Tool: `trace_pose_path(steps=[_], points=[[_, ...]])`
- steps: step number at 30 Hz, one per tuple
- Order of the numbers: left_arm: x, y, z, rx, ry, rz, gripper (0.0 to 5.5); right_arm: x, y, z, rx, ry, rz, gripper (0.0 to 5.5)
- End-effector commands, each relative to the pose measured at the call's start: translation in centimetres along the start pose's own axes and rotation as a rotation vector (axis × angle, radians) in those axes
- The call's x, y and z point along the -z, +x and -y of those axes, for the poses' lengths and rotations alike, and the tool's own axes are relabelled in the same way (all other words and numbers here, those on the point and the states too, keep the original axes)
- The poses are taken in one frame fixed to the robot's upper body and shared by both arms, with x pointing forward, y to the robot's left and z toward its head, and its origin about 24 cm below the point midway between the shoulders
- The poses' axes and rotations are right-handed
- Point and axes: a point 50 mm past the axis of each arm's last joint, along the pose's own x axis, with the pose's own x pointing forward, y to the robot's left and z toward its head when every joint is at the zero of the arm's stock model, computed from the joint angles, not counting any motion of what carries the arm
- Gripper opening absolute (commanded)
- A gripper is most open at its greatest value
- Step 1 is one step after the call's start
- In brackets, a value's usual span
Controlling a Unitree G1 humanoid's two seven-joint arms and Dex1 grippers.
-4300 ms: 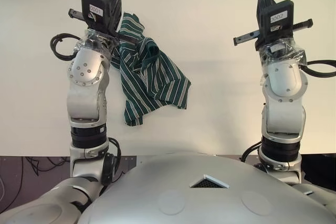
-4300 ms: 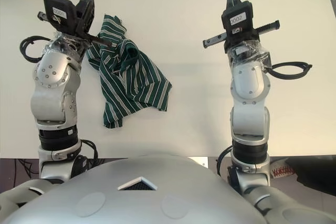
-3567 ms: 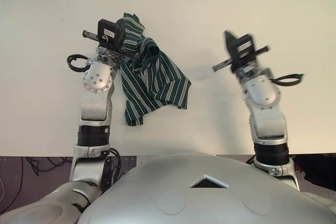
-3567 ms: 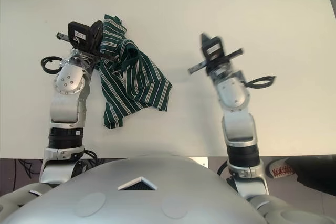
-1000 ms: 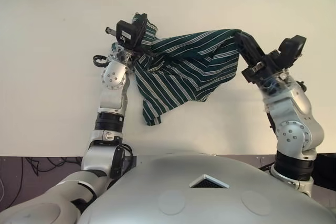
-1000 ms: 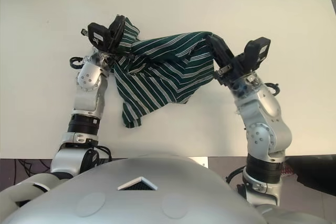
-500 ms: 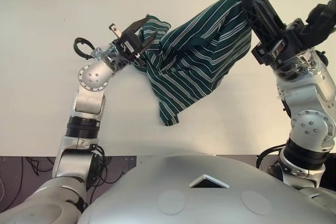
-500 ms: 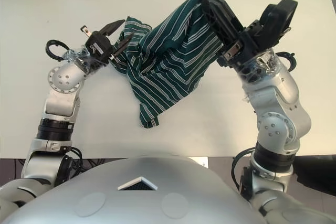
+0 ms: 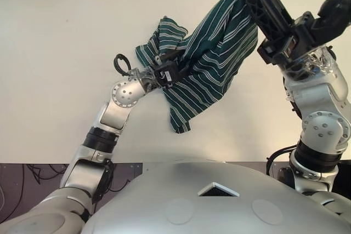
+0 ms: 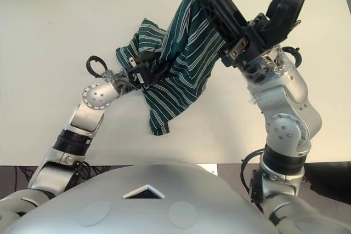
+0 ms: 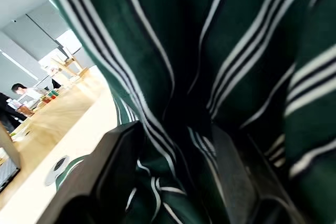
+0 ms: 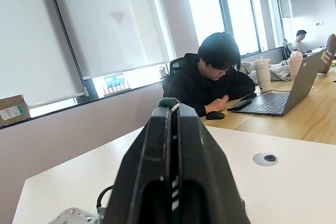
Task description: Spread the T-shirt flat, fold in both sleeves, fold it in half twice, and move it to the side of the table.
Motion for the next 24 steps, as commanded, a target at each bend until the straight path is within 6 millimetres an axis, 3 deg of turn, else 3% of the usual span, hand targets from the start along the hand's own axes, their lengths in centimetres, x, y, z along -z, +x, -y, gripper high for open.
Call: trace_pose_path(steps=[1,7,18,24], points=[[-0.7,0.3,0.6,0.005,-0.002,0.025,2.35,-0.3,0.3,-0.3,-0.018,-0.004,0.000,0.00],[-1.6,0.9,-1.6,-0.196,-0.024,0.094,2.35,0.2,0.3,-0.4,-0.021,0.005,-0.017,0.00],[-1.0,0.5,-2.3,-0.223,-0.088,0.095,0.82,0.3,0.3,-0.3,-0.019,0.005,-0.021,0.00],[-0.7,-0.9,-3.8,-0.229,-0.139,0.088,0.01,-0.2,0.1,0.6,0.031,0.001,-0.001,0.00]])
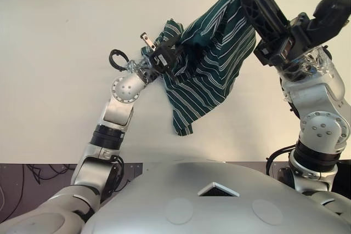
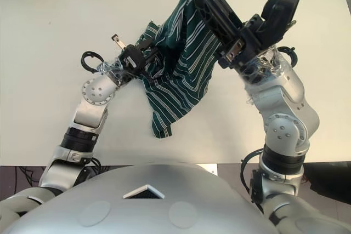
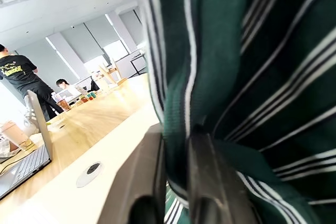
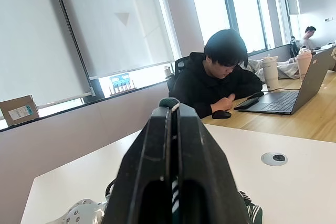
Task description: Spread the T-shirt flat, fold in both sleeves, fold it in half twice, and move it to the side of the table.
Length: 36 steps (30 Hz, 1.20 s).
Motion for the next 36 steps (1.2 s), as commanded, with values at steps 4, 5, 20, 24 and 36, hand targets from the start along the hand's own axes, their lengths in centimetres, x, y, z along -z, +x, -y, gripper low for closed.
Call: trace_pose_path(steps=[4,5,20,24,36], points=[[-2.0,-1.3,-4.7,0.020,-0.277,0.076,0.01,-2.0,-0.4,2.4,0.115,-0.008,0.070,0.00],[-2.7,-1.4,-5.3,0.042,-0.348,0.114,0.01,-2.3,-0.4,2.6,0.121,-0.012,0.075,0.00],[-9.2,0.6,-16.5,0.335,-0.383,0.049,0.01,-5.9,2.9,5.4,0.090,-0.226,-0.051,0.00],[-10.0,1.9,-19.2,0.359,-0.287,-0.049,0.01,-7.9,4.2,6.9,0.100,-0.291,-0.076,0.00],[-12.8,5.6,-24.4,0.121,0.038,-0.193,0.01,-11.6,8.3,11.7,0.201,-0.586,-0.168,0.00]])
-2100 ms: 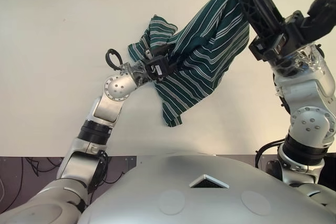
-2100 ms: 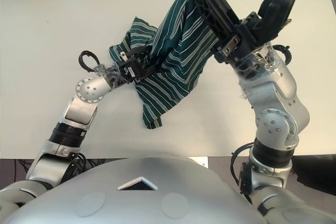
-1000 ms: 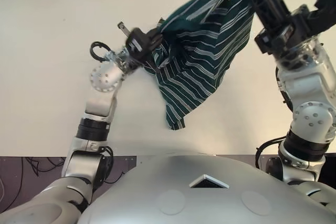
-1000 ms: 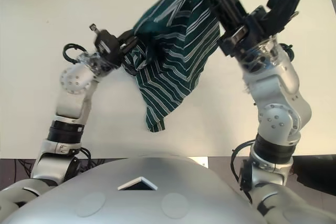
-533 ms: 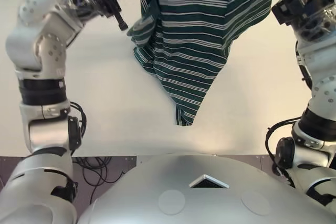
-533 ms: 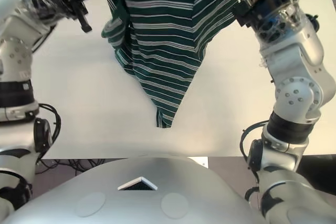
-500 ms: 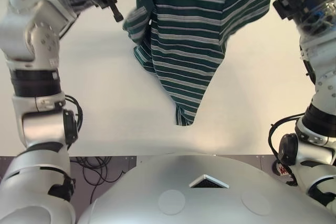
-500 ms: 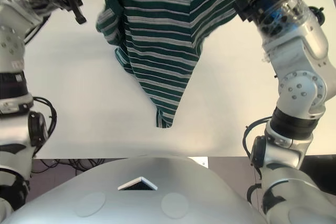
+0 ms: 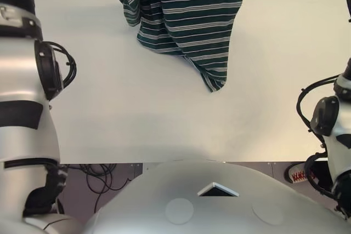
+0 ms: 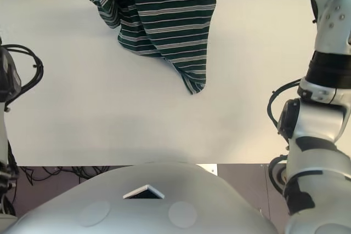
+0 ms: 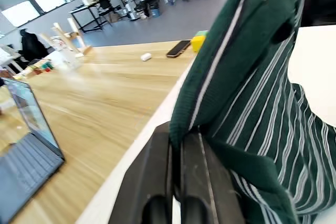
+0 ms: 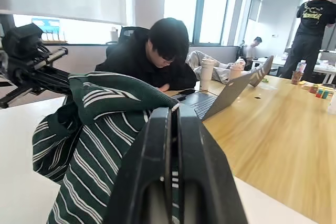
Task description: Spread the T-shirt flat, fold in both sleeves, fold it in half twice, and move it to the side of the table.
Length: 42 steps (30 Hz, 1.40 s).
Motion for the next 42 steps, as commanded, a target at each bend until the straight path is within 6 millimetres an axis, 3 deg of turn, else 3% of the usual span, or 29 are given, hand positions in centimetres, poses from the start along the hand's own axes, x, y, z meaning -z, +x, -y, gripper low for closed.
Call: trace_pose_path(steps=[1,7,11,18,23,25,28,37,42], points=[[-2.8,-0.3,-1.6,-0.128,0.102,-0.001,0.01,-1.5,0.7,2.2,0.074,-0.148,-0.008,0.00],[-5.9,-0.5,-2.5,-0.227,0.194,0.016,0.01,-2.4,1.2,4.5,0.179,-0.273,0.009,0.00],[-6.5,-0.9,-2.6,-0.202,0.217,0.031,0.01,-2.8,1.1,4.8,0.189,-0.386,0.017,0.00],[-2.3,-1.7,-1.0,0.096,0.232,-0.099,0.01,-2.3,-0.6,3.7,0.103,-0.495,-0.002,0.00],[0.2,-3.3,1.4,0.385,0.216,-0.156,0.01,-1.1,-5.0,1.1,-0.117,-0.570,-0.158,0.00],[1.0,-4.1,2.9,0.464,0.199,-0.171,0.01,-1.1,-7.4,-0.6,-0.254,-0.604,-0.228,0.00],[3.0,-5.0,6.9,0.636,0.180,-0.245,0.01,-0.8,-10.4,-3.1,-0.447,-0.616,-0.344,0.00],[6.6,-6.0,17.6,1.027,0.181,-0.363,0.01,4.5,-16.4,-8.0,-0.829,-0.457,-0.718,0.00],[8.2,-4.9,21.7,1.022,0.185,-0.314,0.01,8.7,-18.9,-9.9,-0.930,-0.392,-0.863,0.00]])
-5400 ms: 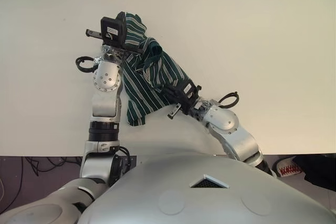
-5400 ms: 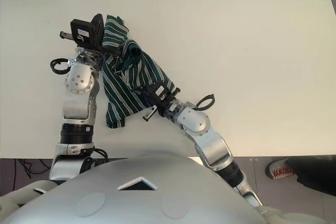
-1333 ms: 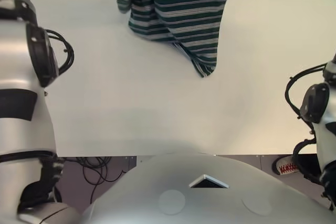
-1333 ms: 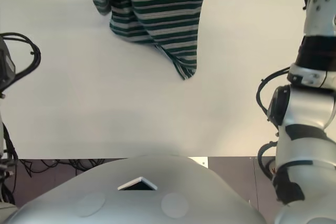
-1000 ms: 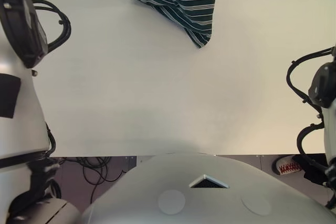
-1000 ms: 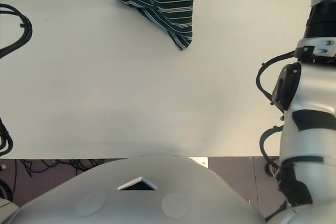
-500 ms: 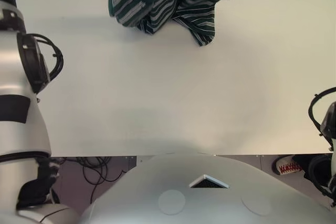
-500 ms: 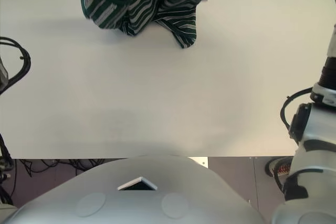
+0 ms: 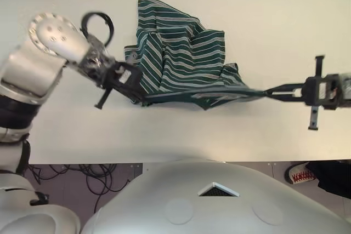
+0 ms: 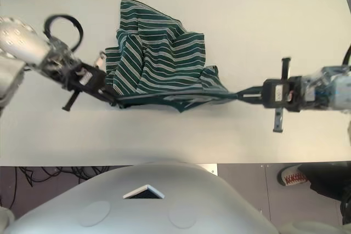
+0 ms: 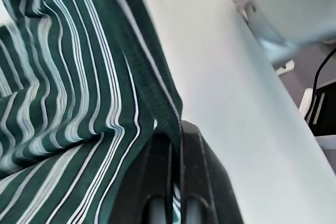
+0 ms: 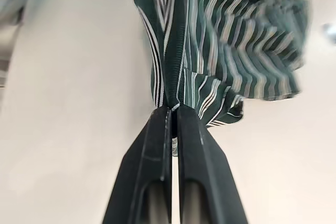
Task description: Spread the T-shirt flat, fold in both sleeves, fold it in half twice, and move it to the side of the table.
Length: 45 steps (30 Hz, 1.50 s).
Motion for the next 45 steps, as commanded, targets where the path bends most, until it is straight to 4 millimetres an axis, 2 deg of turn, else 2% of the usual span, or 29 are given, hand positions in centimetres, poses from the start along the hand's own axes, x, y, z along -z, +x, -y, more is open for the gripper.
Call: trace_pose_path(steps=[1,5,8,9,10,13,17,19,21,23,26,29,31,33,36,39,42,45], points=[[-0.2,2.2,0.5,-0.030,0.020,0.035,0.01,2.0,1.4,-1.8,-0.084,0.002,-0.115,0.00],[0.1,4.1,1.4,-0.032,0.007,0.071,0.77,3.5,2.9,-3.4,-0.137,0.034,-0.129,0.00],[0.5,4.6,2.0,-0.030,-0.006,0.074,1.24,3.8,3.5,-4.0,-0.159,0.047,-0.119,0.00],[0.6,4.6,2.2,-0.032,-0.007,0.073,1.24,3.8,3.5,-4.1,-0.162,0.049,-0.116,0.00],[0.7,4.3,2.4,-0.029,-0.010,0.070,1.24,3.9,3.6,-4.2,-0.161,0.052,-0.113,0.00],[0.7,3.3,3.2,-0.034,-0.027,0.090,1.29,4.0,3.6,-4.3,-0.141,0.059,-0.109,0.57],[1.3,0.9,2.5,-0.188,-0.071,0.133,1.29,4.0,3.3,-4.5,-0.130,0.062,-0.101,1.26],[2.0,0.0,1.9,-0.290,-0.106,0.154,1.29,3.6,2.6,-4.4,-0.122,0.051,-0.071,1.26],[2.5,-0.2,1.4,-0.377,-0.133,0.178,1.29,2.7,1.6,-3.3,-0.062,0.058,0.021,1.26],[3.4,0.3,0.6,-0.470,-0.156,0.168,1.29,1.0,0.3,-1.5,0.032,0.088,0.209,1.26],[5.4,1.8,-0.3,-0.560,-0.152,0.066,0.89,-0.8,-0.5,0.1,0.077,0.147,0.442,0.86],[6.7,3.1,-1.3,-0.625,-0.126,0.004,0.34,-0.4,1.3,2.3,0.232,0.180,0.438,0.26],[7.5,3.7,-1.4,-0.636,-0.111,-0.045,0.08,0.5,3.6,4.1,0.371,0.200,0.381,0.01],[8.2,4.1,-1.0,-0.598,-0.119,-0.085,0.03,1.0,5.9,5.3,0.469,0.208,0.329,0.00],[9.5,4.6,1.2,-0.450,-0.155,-0.164,0.03,1.8,8.8,6.4,0.556,0.219,0.252,0.00],[9.5,5.1,4.1,-0.284,-0.193,-0.165,0.03,2.8,10.4,7.0,0.601,0.245,0.180,0.00],[8.9,4.6,5.8,-0.243,-0.210,-0.162,0.03,3.6,11.0,7.4,0.625,0.280,0.139,0.00],[8.6,4.1,7.2,-0.282,-0.244,-0.147,0.03,4.0,11.6,7.5,0.634,0.323,0.139,0.00]])
